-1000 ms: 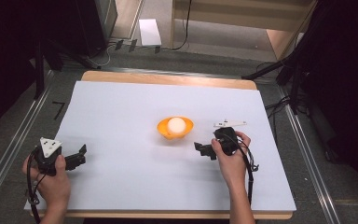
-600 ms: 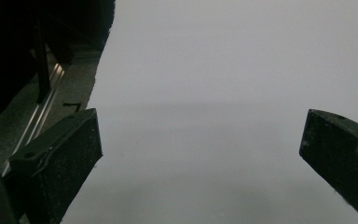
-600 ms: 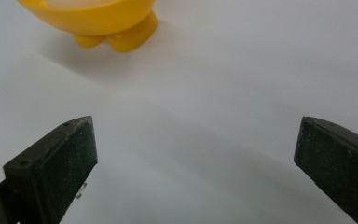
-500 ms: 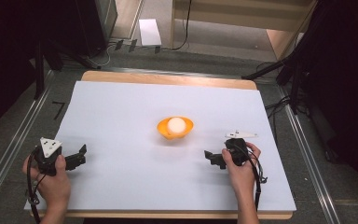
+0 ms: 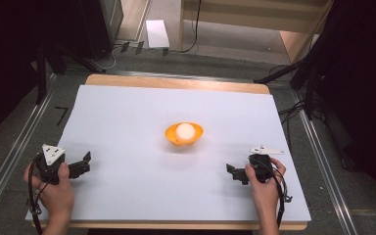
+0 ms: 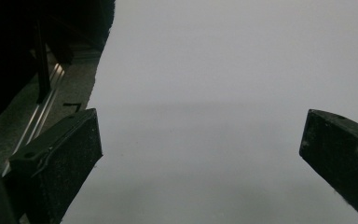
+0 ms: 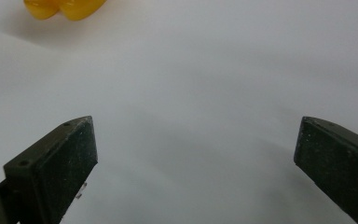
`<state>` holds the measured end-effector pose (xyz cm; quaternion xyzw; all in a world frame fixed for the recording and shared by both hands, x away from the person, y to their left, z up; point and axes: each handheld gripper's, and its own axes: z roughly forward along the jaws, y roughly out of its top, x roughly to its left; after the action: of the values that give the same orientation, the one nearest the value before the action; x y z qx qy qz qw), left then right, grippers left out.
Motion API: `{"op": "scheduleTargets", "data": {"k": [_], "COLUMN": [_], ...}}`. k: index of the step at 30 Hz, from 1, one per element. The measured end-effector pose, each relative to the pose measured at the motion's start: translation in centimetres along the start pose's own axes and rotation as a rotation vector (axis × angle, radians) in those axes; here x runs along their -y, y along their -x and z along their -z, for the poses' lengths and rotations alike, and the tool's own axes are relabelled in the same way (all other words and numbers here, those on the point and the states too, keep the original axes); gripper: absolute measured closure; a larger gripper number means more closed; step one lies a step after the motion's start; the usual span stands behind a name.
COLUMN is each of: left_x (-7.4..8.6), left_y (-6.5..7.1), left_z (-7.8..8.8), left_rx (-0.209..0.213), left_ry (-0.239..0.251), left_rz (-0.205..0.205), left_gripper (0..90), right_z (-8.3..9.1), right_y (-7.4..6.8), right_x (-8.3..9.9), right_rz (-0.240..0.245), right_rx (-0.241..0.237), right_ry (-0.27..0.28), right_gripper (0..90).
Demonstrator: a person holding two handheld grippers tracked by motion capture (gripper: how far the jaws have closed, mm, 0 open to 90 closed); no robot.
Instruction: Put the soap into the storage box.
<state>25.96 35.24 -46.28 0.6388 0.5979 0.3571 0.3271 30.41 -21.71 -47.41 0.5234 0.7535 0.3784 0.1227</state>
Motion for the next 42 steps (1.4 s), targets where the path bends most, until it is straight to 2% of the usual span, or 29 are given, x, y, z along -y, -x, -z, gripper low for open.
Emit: {"op": "scheduleTargets", "data": {"k": [8, 15, 19, 36, 40, 42], "left_x": [0.0, 0.0, 0.0, 0.0, 0.0, 0.0], "left_y": [0.0, 0.0, 0.0, 0.0, 0.1, 0.1], "left_z": [0.0, 0.0, 0.0, 0.0, 0.0, -0.1], "left_rx": [-0.001, -0.001, -0.002, -0.002, -0.004, -0.005], "left_ry": [0.002, 0.002, 0.002, 0.002, -0.001, -0.004], "left_rz": [0.0, 0.001, 0.0, -0.004, -0.003, -0.004], "left_gripper": [0.0, 0.0, 0.0, 0.0, 0.0, 0.0], "right_z": [1.1, 2.4, 3.3, 7.3, 8.2, 8.5], "right_y": [1.7, 3.3, 4.3, 8.3, 9.2, 9.7], "right_x": [1.6, 2.7, 3.5, 6.3, 7.1, 7.7], "right_rz": [-0.05, -0.076, -0.109, -0.185, -0.196, -0.209], "right_rx": [0.026, 0.056, 0.067, 0.143, 0.168, 0.17], "right_ry": [0.027, 0.051, 0.071, 0.151, 0.193, 0.231], "right_gripper": [0.0, 0.0, 0.0, 0.0, 0.0, 0.0]}}
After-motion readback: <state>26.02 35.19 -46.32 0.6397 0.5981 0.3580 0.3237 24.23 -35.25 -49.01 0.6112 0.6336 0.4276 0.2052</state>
